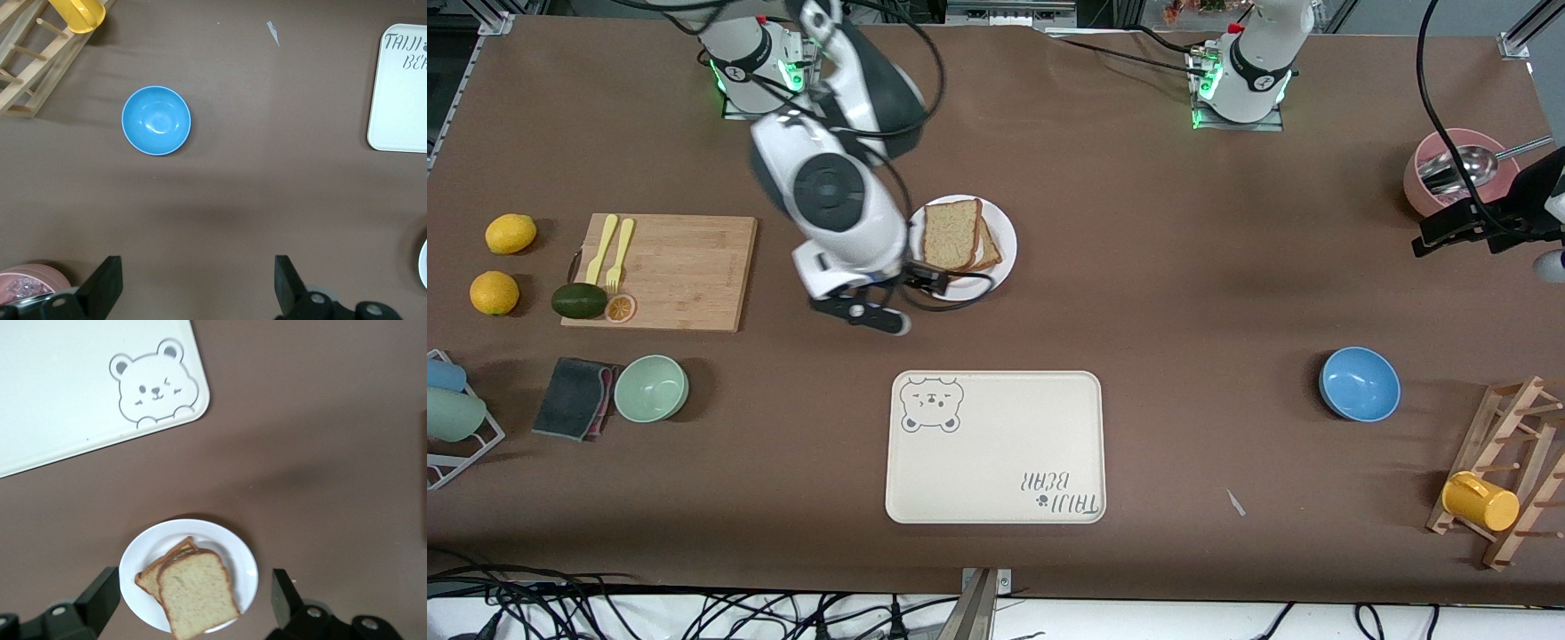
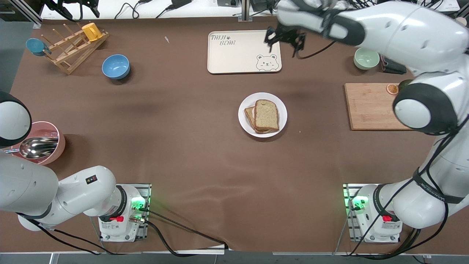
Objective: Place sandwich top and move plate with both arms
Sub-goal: 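Open the right gripper and draw it back toward the board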
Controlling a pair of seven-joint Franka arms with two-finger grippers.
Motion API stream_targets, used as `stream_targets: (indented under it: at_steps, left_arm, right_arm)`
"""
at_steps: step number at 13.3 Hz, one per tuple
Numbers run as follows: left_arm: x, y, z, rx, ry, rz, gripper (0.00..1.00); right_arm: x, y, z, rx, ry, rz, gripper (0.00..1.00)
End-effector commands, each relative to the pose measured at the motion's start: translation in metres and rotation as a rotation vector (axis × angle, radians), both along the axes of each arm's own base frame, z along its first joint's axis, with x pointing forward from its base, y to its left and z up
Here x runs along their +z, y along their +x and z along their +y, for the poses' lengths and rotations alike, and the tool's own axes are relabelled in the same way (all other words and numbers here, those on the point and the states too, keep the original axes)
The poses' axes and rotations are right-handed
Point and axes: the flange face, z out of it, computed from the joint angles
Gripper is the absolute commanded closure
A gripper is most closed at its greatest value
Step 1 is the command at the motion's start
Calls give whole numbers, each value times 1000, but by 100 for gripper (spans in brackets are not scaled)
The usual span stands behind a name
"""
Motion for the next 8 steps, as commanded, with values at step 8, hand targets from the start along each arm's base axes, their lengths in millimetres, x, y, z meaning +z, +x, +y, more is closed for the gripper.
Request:
stream_targets:
  at_steps: [8]
  left_arm:
    - [-47,23,-12,11,-233,53,0]
  right_arm:
    - [123,-19,-285,194,46,-22,0]
